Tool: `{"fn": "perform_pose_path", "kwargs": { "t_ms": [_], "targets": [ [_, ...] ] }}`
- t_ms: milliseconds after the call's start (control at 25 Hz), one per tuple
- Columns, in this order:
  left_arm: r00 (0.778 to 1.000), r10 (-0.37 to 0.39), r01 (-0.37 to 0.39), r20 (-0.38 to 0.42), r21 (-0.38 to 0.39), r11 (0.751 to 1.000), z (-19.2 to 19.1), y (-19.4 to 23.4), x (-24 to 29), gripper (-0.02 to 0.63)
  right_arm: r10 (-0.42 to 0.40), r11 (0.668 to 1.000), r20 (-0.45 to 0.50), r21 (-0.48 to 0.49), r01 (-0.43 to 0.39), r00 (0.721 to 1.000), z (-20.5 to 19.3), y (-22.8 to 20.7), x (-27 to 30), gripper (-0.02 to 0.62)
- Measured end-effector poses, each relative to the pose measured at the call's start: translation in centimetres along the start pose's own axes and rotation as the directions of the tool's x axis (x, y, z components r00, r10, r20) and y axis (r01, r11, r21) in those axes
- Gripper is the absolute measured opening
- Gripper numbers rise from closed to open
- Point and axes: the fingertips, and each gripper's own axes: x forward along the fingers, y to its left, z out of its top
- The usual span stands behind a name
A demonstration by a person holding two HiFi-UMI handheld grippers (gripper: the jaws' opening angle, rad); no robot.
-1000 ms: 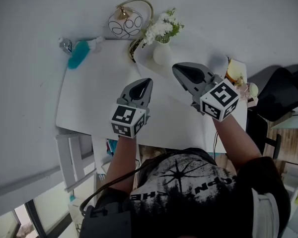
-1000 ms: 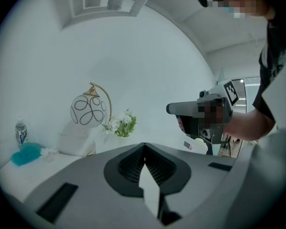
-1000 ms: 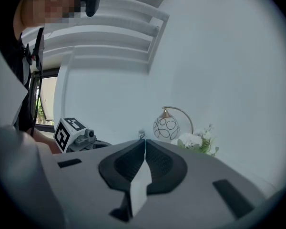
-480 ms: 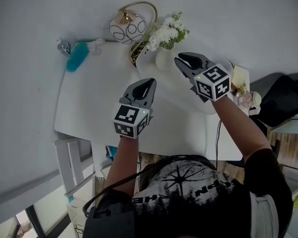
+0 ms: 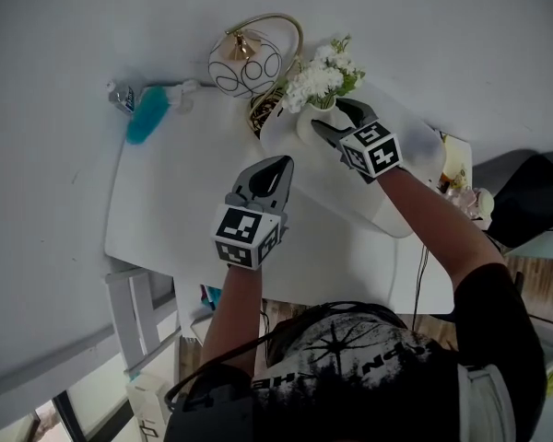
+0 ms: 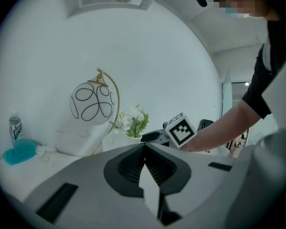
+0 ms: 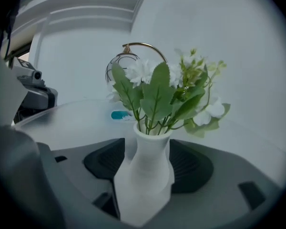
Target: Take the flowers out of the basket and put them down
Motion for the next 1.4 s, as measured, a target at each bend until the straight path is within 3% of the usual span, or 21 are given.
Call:
{"fn": "perform_pose_path", "kwargs": {
  "t_ms": [720,1080,1400],
  "targets": [
    [1.000,-0.001,0.001,0.010,0.002,1.000,0.8,1.2,0.4,0.011,-0.010,1.000,0.069,-0.021,0.011,0.998,0.2,-0.8,4.8,0.261],
    [1.000,0.002,-0.002,0.024,0.009,1.000,1.4,0.8,-0.5,0.011,0.002,0.999,0.062,-0.041,0.000,0.998,0.8,-0.7,3.3,0.256],
    [0.999,0.006,-0.006,0.039,-0.007,1.000,1.6,-0.6,-2.3,0.011,0.031,0.999,0.107,-0.025,-0.029,0.994,3.8,0.9,-1.4,0.255]
  ]
}}
